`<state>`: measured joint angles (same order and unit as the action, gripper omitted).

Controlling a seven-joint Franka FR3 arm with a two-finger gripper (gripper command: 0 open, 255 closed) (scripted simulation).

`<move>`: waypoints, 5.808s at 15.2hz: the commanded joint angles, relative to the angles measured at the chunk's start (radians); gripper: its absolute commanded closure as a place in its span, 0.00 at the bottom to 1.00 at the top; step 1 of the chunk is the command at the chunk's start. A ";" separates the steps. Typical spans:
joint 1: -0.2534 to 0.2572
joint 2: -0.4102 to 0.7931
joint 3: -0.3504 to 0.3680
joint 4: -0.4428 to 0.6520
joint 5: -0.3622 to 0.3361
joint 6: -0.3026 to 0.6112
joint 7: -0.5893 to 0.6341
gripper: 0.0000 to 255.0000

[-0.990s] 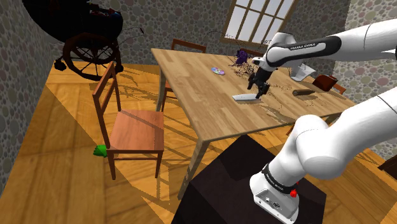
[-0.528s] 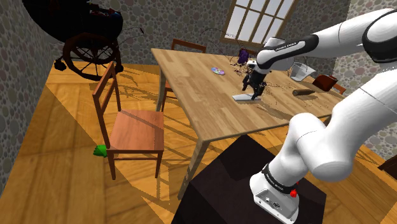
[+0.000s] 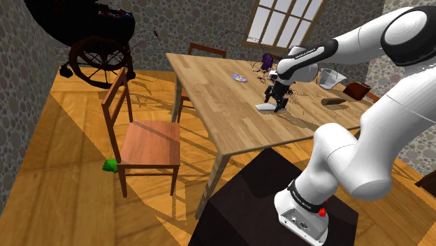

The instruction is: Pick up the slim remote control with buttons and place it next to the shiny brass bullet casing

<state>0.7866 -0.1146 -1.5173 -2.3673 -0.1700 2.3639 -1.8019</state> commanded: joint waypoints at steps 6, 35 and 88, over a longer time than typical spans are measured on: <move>0.005 0.001 -0.005 0.000 0.002 0.001 -0.002 1.00; -0.331 -0.259 0.421 0.160 -0.204 -0.352 0.161 1.00; 0.477 -0.760 -0.697 1.042 -0.529 -0.487 -0.322 1.00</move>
<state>1.2622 -0.8732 -2.2133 -1.3252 -0.6980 1.8743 -2.1245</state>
